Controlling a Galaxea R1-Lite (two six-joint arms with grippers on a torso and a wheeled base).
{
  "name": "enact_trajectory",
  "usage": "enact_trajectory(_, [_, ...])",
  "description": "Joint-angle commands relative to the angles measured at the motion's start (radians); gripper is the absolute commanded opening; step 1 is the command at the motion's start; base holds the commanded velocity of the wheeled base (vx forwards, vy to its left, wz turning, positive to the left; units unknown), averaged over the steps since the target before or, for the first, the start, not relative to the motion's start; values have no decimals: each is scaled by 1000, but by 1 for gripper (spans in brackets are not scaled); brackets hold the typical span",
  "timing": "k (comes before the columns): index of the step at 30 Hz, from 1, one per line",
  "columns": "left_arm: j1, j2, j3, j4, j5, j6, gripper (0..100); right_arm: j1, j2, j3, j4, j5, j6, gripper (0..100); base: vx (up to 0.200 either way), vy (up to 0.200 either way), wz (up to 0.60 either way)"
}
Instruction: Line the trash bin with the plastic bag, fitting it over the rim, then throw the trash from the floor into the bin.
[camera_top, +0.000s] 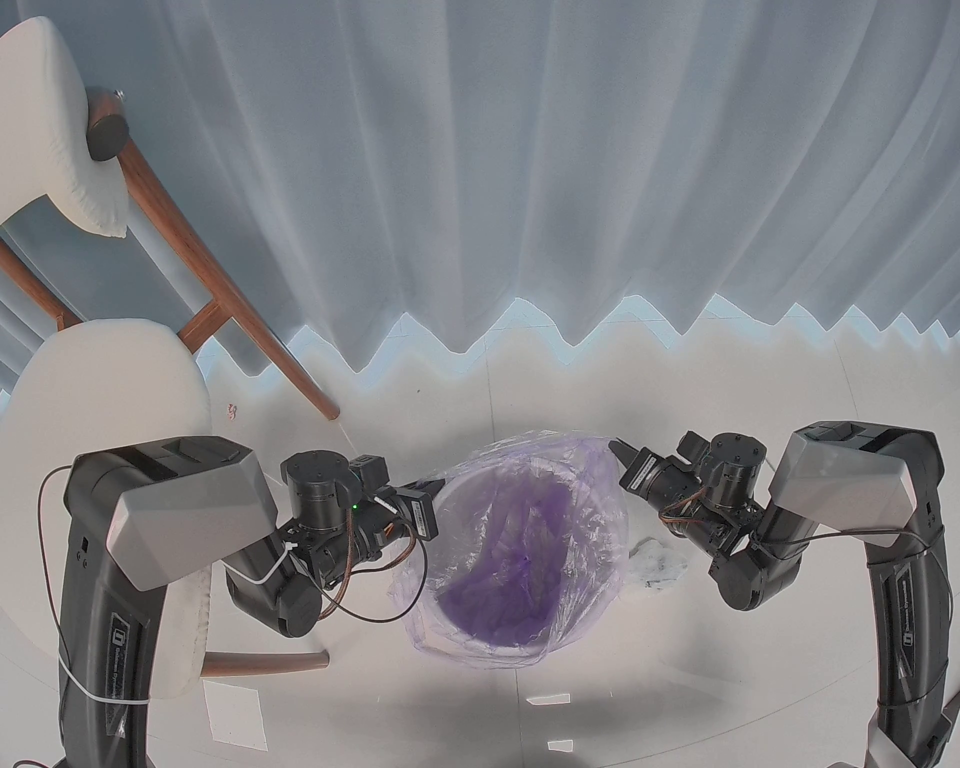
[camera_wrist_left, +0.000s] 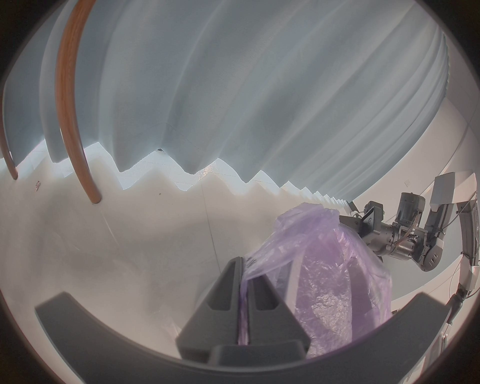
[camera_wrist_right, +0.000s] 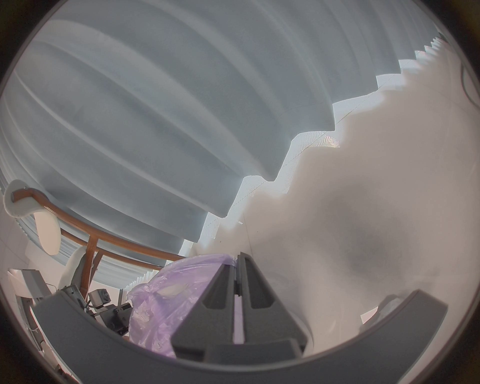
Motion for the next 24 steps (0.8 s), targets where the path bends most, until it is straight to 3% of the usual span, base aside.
enact_trajectory(1, [-3, 4, -5, 2, 7, -1, 0, -1, 25, -28, 2, -15, 0, 0, 0, 0, 0])
enact_trajectory(24, [-23, 21, -2, -1, 28, -24, 0, -25, 53, -45, 19, -25, 0, 0, 0, 0, 0])
